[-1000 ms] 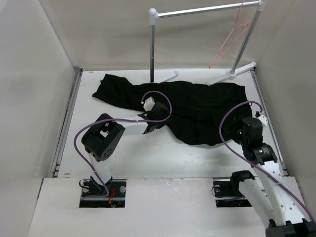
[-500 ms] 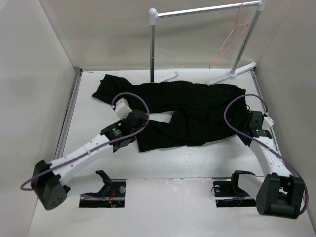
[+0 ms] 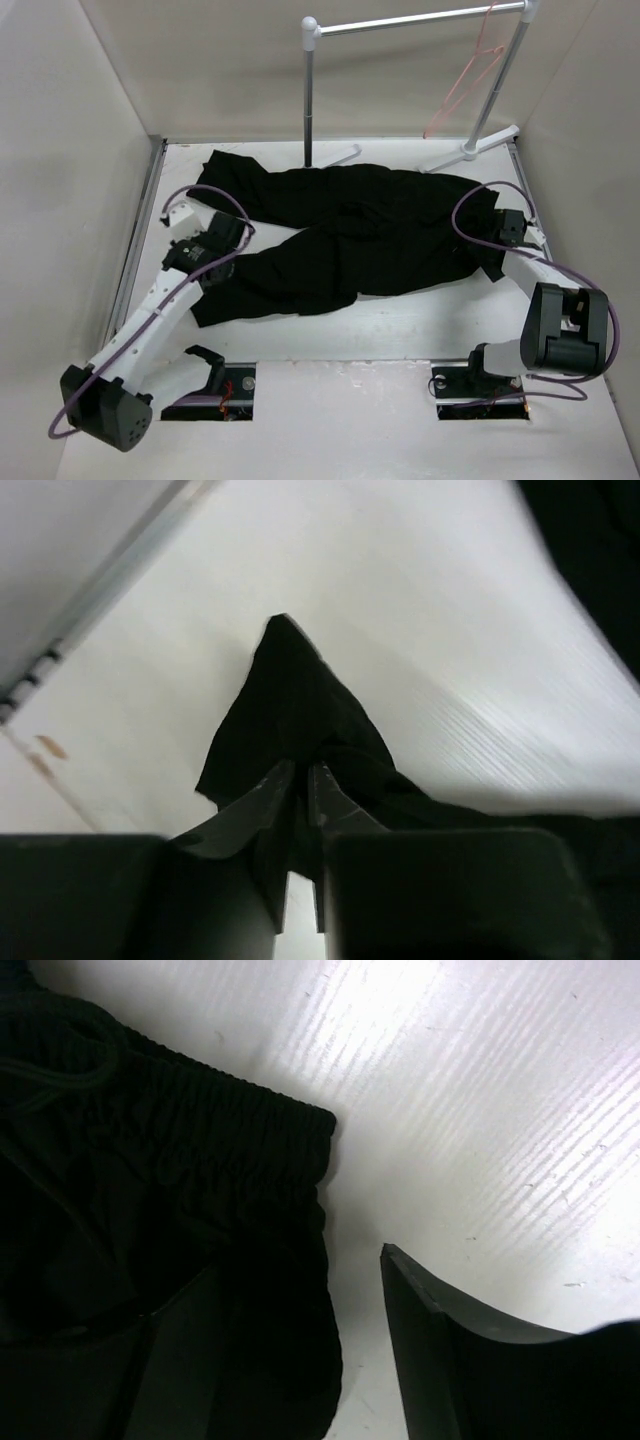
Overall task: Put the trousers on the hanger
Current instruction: Flatten out the trousers at the center of the board.
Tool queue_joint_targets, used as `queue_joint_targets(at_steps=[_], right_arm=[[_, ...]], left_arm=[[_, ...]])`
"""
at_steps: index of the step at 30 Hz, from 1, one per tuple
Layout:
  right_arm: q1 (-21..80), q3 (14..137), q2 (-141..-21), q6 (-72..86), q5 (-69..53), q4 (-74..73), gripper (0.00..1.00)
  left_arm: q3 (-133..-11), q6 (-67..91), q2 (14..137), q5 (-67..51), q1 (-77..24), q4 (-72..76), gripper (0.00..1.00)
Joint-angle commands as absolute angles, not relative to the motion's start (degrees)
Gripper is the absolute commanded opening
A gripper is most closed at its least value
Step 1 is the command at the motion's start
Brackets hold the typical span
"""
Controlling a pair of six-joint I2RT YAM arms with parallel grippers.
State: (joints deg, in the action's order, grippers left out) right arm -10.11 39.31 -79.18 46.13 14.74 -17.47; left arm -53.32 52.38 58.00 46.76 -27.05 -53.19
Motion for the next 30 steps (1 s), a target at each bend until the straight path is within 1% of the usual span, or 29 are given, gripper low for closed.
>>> queue_joint_targets(at_steps=[1,2,3,4,5,6,7,8,12,15,20,23,24,25,27,28,29,30], right_arm=[[-10.24,41.31,-76.39,47.37,15.29,-14.24,0.68],[-10.24,40.79,-75.07,47.63,15.38,-14.41,0.70],[-10.24,40.26,-73.84,47.98,15.38,-14.41,0.71],[-10.24,39.73,-72.35,48.08,14.95,-14.24,0.72],[-10.24,39.64,-71.12,48.16,14.77,-14.59,0.72],[-10.24,39.55,-69.62,48.25,14.77,-15.02,0.72],[-10.24,39.38,-68.30,48.43,14.94,-15.29,0.73],[-10.24,39.38,-67.42,48.51,14.94,-15.38,0.73],[-8.84,39.64,-65.40,49.13,14.76,-16.87,0.74],[-8.31,38.41,-64.69,49.57,15.73,-17.14,0.74],[-12.25,37.79,-68.19,48.96,16.00,-15.65,0.73],[-13.67,38.49,-72.23,48.52,14.16,-12.41,0.70],[-13.76,38.84,-73.81,48.43,12.50,-11.09,0.68],[-13.76,39.11,-75.05,48.51,10.83,-9.51,0.64],[-13.76,39.20,-76.89,48.78,10.02,-7.48,0.56],[-13.76,39.37,-77.77,49.21,9.67,-7.30,0.48],[-13.76,39.55,-78.65,49.65,9.67,-7.29,0.44],[-13.76,39.72,-79.45,49.92,9.67,-7.21,0.42]], left_arm=[[-50.81,37.31,60.37,47.76,-13.98,-43.12,0.13],[-50.19,33.52,62.73,41.46,-8.80,-38.72,0.20],[-50.62,31.75,64.93,34.09,-3.70,-37.02,0.27],[-51.76,32.51,65.91,28.10,-0.69,-37.79,0.36],[-52.12,33.48,65.13,25.43,0.56,-38.75,0.45],[-51.95,34.53,62.86,25.23,-0.30,-39.63,0.54],[-51.25,35.24,60.23,25.66,-2.31,-40.51,0.57],[-50.46,36.11,57.42,26.19,-5.20,-42.43,0.58],[-45.28,50.58,48.45,25.40,-16.63,-53.50,0.51],[-39.48,62.11,44.30,22.51,-20.95,-55.64,0.51],[-34.81,65.91,48.59,19.78,-20.44,-45.73,0.51],[-33.23,66.44,51.93,19.69,-18.42,-40.01,0.51],[-32.61,66.45,53.16,19.69,-17.02,-38.34,0.49],[-31.65,66.45,54.13,19.34,-15.35,-36.58,0.46],[-29.54,66.53,55.02,17.76,-10.96,-34.11,0.32],[-28.14,66.53,55.11,16.62,-7.98,-33.06,0.26],[-26.91,66.45,55.11,15.05,-4.73,-32.44,0.20],[-25.76,66.18,55.02,13.46,-1.39,-31.74,0.15]])
